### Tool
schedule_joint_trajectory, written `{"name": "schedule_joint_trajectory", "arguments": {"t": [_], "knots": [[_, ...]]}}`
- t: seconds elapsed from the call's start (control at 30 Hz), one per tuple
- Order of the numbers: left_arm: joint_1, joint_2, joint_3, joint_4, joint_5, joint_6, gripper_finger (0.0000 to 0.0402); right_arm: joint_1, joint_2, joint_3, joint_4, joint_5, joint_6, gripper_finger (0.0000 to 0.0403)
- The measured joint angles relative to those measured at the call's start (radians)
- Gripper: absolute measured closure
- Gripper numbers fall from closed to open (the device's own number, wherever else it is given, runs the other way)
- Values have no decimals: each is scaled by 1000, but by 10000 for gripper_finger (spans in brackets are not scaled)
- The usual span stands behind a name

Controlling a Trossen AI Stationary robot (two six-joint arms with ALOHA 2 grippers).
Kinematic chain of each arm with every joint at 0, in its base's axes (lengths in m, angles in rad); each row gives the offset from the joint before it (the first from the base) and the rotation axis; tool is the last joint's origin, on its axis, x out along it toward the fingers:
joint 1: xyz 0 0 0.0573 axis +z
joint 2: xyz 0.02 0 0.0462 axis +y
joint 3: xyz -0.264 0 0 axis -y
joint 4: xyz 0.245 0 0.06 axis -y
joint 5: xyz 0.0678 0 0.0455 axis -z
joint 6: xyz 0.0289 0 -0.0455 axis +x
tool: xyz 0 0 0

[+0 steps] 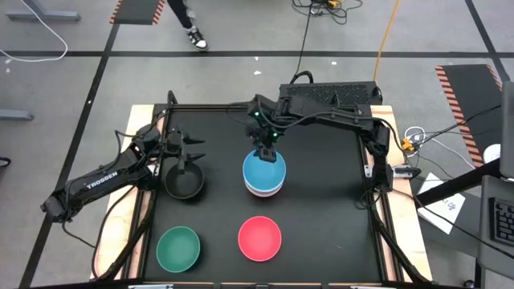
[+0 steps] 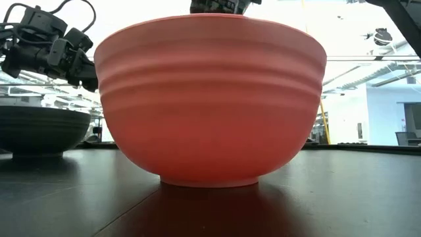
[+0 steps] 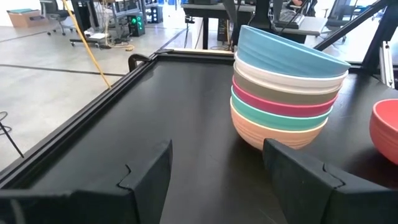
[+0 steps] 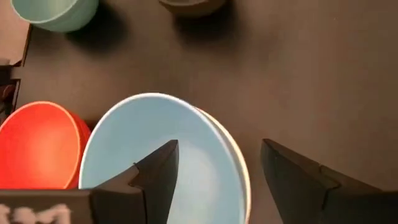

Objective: Nest bowls inside each other
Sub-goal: Stack the black bowl on top of the blue bowl

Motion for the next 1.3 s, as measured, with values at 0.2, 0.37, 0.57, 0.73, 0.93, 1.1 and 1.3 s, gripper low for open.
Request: {"name": "schedule_joint_trajectory", "arguments": {"t": [0.2, 0.37, 0.57, 0.73, 0.93, 1.1, 1.3], "knots": [[0, 0, 0, -47, -35, -48, 147, -9, -102, 4, 37, 32, -49, 183], [0, 0, 0, -59, -94, -60, 147, 68, -267, -117, 194, 79, -101, 183], [0, -10, 0, 24, -40, -37, 147, 148, -550, -579, 502, 123, -84, 183], [0, -10, 0, 116, 48, -35, 147, 132, -823, -1064, 891, 129, -18, 183], [0, -10, 0, 219, 113, -62, 147, 56, -1031, -1473, 1189, 75, 90, 183], [0, -10, 0, 265, 99, -64, 147, 9, -1086, -1644, 1326, 73, 158, 183], [0, -7, 64, 59, -39, -119, 147, -49, -1112, -1800, 1454, 57, 224, 183]]}}
